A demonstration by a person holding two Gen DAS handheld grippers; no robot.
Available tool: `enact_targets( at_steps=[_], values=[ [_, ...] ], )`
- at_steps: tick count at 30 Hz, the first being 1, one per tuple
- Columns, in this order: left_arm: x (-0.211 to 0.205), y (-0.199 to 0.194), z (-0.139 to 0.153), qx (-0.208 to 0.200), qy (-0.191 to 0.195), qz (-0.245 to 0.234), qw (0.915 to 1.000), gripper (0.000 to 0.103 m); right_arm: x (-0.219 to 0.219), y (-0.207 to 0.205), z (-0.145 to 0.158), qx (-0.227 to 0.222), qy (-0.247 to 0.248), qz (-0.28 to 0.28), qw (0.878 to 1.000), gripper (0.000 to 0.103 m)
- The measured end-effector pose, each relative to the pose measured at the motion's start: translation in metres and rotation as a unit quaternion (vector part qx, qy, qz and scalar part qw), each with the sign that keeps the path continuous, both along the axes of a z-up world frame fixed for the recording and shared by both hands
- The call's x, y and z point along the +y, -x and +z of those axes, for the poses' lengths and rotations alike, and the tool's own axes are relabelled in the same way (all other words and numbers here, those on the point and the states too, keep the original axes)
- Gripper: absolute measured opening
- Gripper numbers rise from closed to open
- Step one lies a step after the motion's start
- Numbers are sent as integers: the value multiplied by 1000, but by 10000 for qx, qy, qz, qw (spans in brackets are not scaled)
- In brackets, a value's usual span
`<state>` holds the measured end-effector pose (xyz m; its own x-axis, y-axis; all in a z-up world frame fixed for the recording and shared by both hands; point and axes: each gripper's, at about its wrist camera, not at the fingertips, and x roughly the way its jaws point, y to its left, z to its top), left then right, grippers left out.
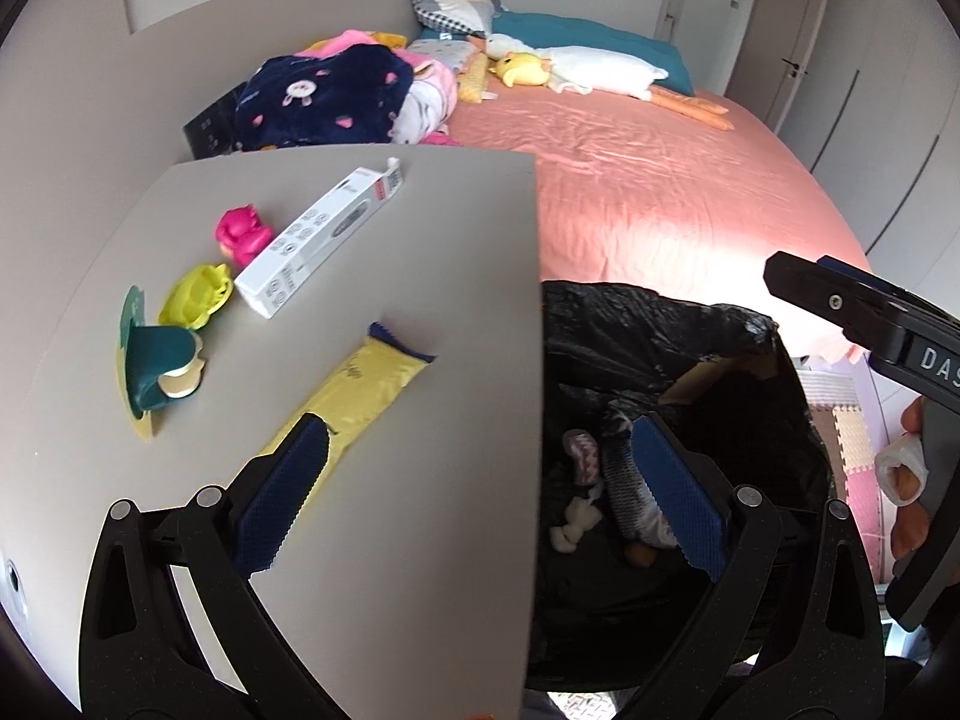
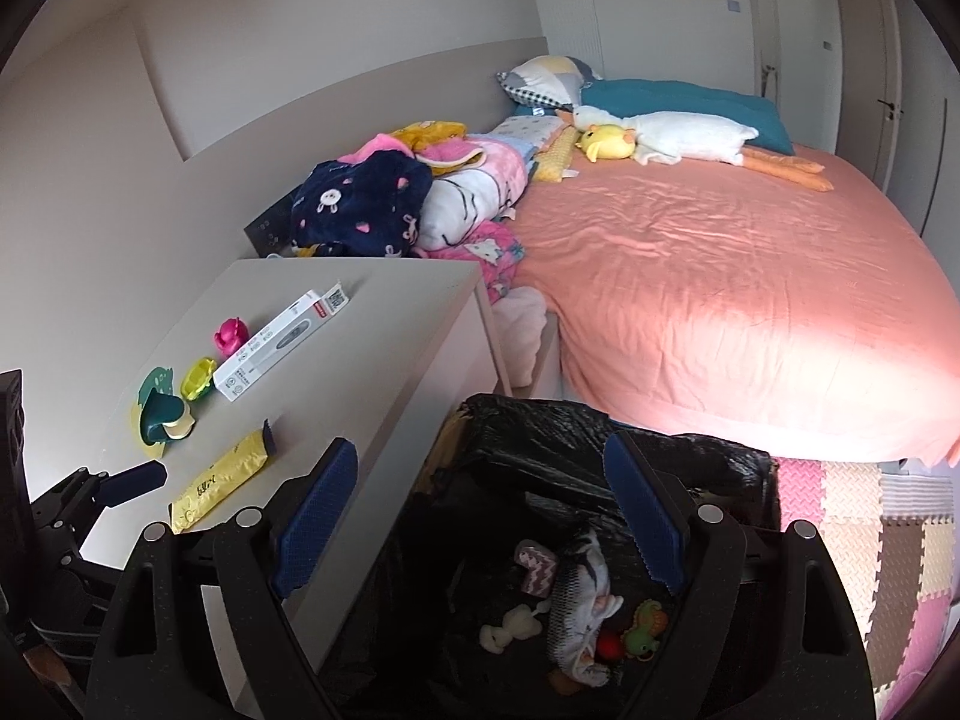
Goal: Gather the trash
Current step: 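Grasp the yellow snack wrapper on the desk with the left tool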
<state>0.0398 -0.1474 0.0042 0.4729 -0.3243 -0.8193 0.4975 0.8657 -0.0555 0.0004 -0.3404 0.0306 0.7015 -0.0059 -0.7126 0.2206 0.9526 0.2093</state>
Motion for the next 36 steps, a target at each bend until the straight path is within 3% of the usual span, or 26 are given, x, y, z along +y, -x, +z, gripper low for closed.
enact_targets(
  at_steps=[13,21,26,31,36],
  values=[
    [41,-35,-29,95,-259,357,9990,97,23,-30,-9,110,-111,258,9995,84],
    [51,-49,-48,267,-396,443,9979,81,32,-45,-17,229,-123,377,9990,84],
    [54,-56,-57,461,-360,398,9975,54,37,-54,-21,286,-153,447,9985,84],
    [54,-57,-57,402,-415,404,9975,52,44,-66,-25,347,-210,530,9978,84],
    [60,-58,-56,351,-329,503,9976,37,55,-82,-26,360,-202,667,9969,84]
  ],
)
